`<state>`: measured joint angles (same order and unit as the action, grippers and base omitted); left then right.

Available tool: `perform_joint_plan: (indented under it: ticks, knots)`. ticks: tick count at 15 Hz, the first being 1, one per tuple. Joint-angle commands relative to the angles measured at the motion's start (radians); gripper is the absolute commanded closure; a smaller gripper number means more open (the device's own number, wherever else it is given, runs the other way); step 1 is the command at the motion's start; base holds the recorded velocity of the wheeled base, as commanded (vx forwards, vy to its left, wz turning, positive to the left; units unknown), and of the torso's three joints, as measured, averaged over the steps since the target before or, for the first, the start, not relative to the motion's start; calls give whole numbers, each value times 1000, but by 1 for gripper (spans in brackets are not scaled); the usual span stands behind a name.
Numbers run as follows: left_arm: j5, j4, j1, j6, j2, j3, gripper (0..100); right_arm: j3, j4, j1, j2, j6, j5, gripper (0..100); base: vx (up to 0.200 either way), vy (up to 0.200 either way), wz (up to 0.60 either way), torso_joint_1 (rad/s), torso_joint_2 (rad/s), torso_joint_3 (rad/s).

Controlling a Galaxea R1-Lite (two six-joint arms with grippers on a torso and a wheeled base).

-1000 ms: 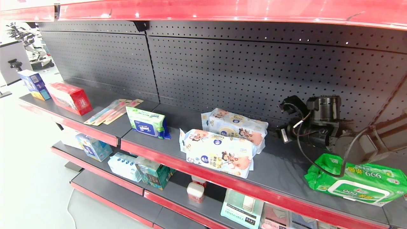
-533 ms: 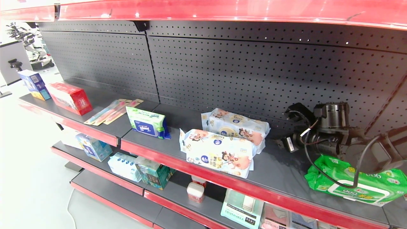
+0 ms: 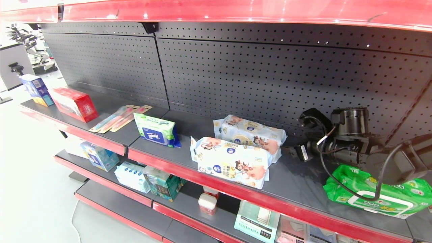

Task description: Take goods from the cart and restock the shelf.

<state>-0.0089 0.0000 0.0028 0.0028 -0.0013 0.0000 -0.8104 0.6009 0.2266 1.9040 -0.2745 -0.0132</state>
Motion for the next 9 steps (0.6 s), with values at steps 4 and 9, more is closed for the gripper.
perform_joint_plan:
  ticks: [4,9]
  knots:
    - [0,0,0,0,1,0,0,-55,2,14,56,29,42,0,0,0,0,0,0,0]
    - [0,0,0,0,1,0,0,-46,2,0,38,31,47,0,0,0,0,0,0,0]
